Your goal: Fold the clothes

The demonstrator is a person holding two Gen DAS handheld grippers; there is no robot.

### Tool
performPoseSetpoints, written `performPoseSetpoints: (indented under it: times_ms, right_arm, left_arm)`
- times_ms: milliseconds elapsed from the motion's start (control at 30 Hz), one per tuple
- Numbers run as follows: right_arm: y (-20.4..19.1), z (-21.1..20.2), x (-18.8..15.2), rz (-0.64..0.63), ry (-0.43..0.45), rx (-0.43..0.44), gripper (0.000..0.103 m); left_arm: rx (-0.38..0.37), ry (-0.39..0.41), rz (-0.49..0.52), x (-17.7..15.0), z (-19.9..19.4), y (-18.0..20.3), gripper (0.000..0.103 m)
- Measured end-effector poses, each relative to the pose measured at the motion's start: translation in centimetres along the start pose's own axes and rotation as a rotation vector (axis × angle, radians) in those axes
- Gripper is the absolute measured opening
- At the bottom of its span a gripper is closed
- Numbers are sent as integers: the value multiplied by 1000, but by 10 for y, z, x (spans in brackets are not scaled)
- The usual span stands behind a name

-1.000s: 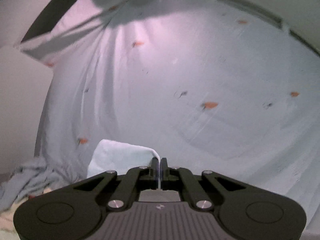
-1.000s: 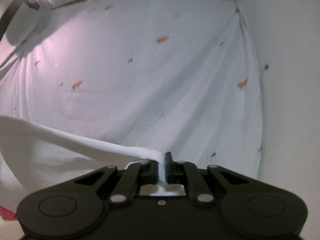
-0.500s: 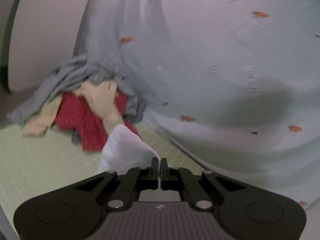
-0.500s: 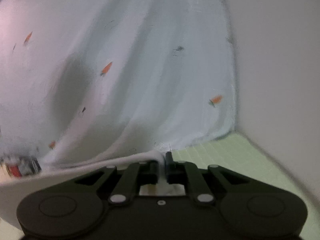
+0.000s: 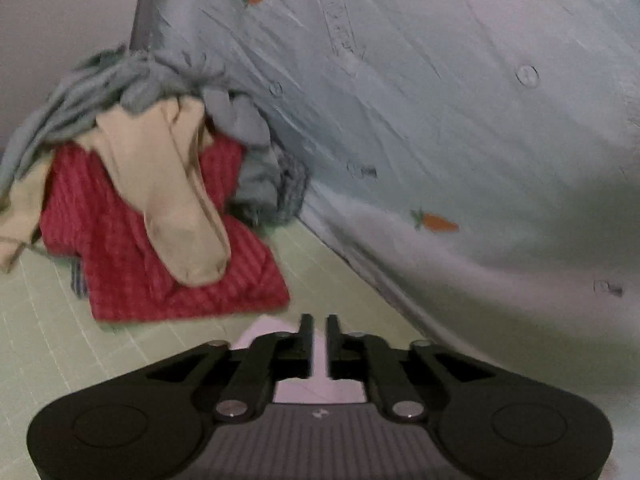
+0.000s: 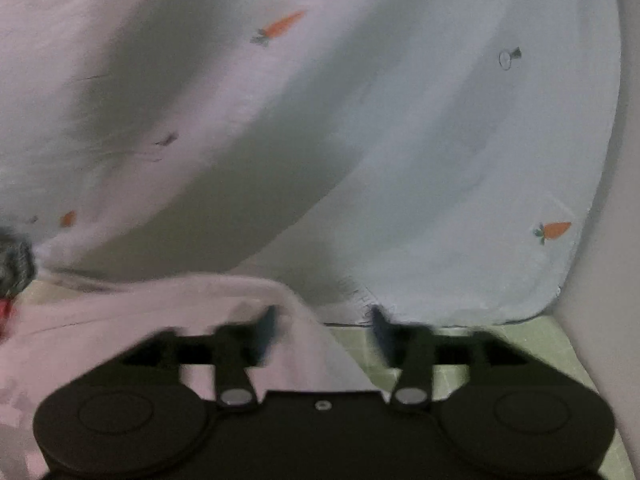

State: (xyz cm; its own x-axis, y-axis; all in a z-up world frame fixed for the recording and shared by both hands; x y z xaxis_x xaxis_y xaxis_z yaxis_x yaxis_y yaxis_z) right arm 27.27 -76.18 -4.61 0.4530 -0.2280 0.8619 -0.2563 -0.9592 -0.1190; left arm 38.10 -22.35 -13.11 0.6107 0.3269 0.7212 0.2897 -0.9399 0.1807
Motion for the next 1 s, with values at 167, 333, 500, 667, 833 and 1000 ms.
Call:
performPoseSetpoints:
  times_ms: [167,333,500,667,833,1000]
  right_arm:
    - [48,-5,-89,-43,-171,-135,64]
    - [70,-22,-146,32,-283,-151,65]
    - [65,-32,-165,-35,-263,-140,66]
    - [66,-17,-169,-161,-245,-172,66]
    - [64,5,-191,-407,-308,-180,58]
    - [71,0,-161,-542,-325,-78,8]
  left_arm:
    - [44,-257,57,-99,10,-14,17]
    - [72,-398,59,-166,4,-20,18]
    - [90,-447,112,-183,6,-15,20]
    - [117,-450,187,-184,7,-4,30]
    - [120,-450,209,-185,12,-1,35]
    - [110,-457,176,-186,12,-2,36]
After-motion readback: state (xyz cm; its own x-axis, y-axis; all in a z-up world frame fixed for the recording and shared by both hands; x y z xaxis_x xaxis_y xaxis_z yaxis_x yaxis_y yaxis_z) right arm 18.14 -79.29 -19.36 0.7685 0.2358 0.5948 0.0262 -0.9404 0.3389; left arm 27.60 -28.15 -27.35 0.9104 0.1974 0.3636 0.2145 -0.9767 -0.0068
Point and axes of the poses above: each gripper's, at about its wrist camera, not at the fingertips, and z roughly the way its jaws point, y to its right, x to its top, the point moved 9 cm from there along z, roughly the way its jaws point, and after that the axes turned 14 degrees about z, right-handed, at the moved point
